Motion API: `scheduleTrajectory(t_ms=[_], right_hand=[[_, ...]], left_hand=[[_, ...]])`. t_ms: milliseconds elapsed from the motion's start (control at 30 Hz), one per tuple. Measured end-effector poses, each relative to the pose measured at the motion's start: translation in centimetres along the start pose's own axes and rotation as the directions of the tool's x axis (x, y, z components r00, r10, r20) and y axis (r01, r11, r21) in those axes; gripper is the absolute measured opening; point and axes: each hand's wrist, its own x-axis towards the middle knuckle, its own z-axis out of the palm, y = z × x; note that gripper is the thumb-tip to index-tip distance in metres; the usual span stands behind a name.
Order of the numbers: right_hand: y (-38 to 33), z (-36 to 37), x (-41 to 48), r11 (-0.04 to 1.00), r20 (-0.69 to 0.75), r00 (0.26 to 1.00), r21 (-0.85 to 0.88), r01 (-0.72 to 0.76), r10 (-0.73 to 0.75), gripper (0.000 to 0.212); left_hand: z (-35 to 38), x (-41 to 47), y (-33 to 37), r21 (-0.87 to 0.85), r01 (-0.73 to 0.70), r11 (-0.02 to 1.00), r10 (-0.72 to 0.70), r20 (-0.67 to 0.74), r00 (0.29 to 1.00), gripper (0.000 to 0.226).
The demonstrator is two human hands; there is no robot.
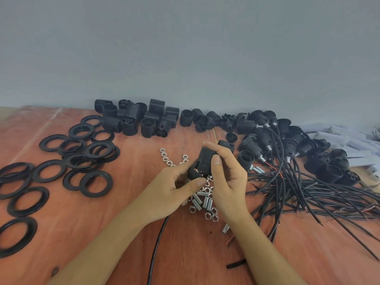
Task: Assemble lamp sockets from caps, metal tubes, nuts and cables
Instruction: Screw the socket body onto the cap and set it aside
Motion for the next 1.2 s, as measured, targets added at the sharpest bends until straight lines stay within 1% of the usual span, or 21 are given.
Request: scheduleTrajectory(t_ms=[100, 200, 267, 333, 367, 433, 500, 600, 667, 767, 867, 900, 967, 1067, 1200], right_hand=[[-0.1, 0.0, 0.1, 1.000, 0.021, 1.000, 0.011, 0.006, -0.006, 0.029], [-0.2, -0.1, 0.2, 0.996, 0.042, 0.998, 0.078, -0.044, 0.041, 0.027], [-0.4, -0.2, 0.5, 0.987, 0.043, 0.993, 0.115, -0.112, 0.108, 0.025], [-0.6, -0.2, 0.8, 0.966, 0.034, 0.976, 0.143, -0.217, 0.214, 0.018], [-0.8, -0.3, 1.0, 0.953, 0.037, 0.964, 0.147, -0.266, 0.264, 0.014], [-1.1, -0.4, 1.1, 0.929, 0.044, 0.939, 0.135, -0.344, 0.341, 0.018], [-1.3, -0.5, 1.1, 0.907, 0.046, 0.914, 0.111, -0.406, 0.403, 0.027], [-1.5, -0.2, 1.0, 0.847, 0.103, 0.853, 0.109, -0.521, 0.511, 0.042], [-1.7, 0.0, 0.9, 0.815, 0.146, 0.821, 0.119, -0.568, 0.551, 0.044], [-2.0, 0.1, 1.0, 0.798, 0.188, 0.804, 0.128, -0.589, 0.564, 0.043], [-2.2, -0.2, 1.2, 0.727, 0.253, 0.748, 0.187, -0.660, 0.614, 0.046], [-2.2, -0.3, 1.2, 0.718, 0.268, 0.740, 0.194, -0.669, 0.617, 0.046], [-2.1, -0.4, 1.2, 0.735, 0.274, 0.747, 0.168, -0.657, 0.606, 0.044], [-1.9, -0.3, 1.2, 0.747, 0.243, 0.747, 0.113, -0.655, 0.618, 0.047], [-1.6, -0.2, 1.0, 0.749, 0.197, 0.730, -0.038, -0.662, 0.655, 0.050]], left_hand=[[0.0, 0.0, 0.2, -0.026, 0.028, 0.999, -0.027, 0.036, 0.999, 0.038], [-0.1, 0.1, 0.3, -0.131, 0.067, 0.989, -0.058, 0.066, 0.996, 0.039], [0.0, 0.1, 0.3, -0.223, 0.113, 0.968, -0.099, 0.071, 0.992, 0.048], [0.3, 0.2, 0.2, -0.326, 0.188, 0.926, -0.182, 0.050, 0.982, 0.055], [0.4, 0.1, 0.2, -0.388, 0.233, 0.891, -0.237, 0.039, 0.971, 0.053], [0.5, 0.2, 0.1, -0.462, 0.295, 0.836, -0.311, 0.044, 0.949, 0.050], [0.6, 0.3, 0.1, -0.447, 0.314, 0.837, -0.327, 0.051, 0.944, 0.049], [0.5, 0.2, 0.1, -0.434, 0.314, 0.845, -0.338, 0.024, 0.941, 0.051], [0.4, 0.2, 0.1, -0.421, 0.313, 0.851, -0.337, 0.017, 0.941, 0.046], [0.1, 0.1, 0.1, -0.436, 0.298, 0.850, -0.317, 0.029, 0.948, 0.037], [-0.2, 0.1, 0.2, -0.407, 0.292, 0.865, -0.305, 0.036, 0.952, 0.038], [-0.3, 0.1, 0.1, -0.392, 0.300, 0.870, -0.312, 0.033, 0.949, 0.038], [-0.4, 0.2, 0.0, -0.373, 0.308, 0.875, -0.321, 0.028, 0.947, 0.039], [-0.4, 0.1, -0.1, -0.356, 0.301, 0.885, -0.306, 0.043, 0.951, 0.039], [-0.4, 0.0, -0.3, -0.327, 0.323, 0.888, -0.315, 0.080, 0.946, 0.043]])
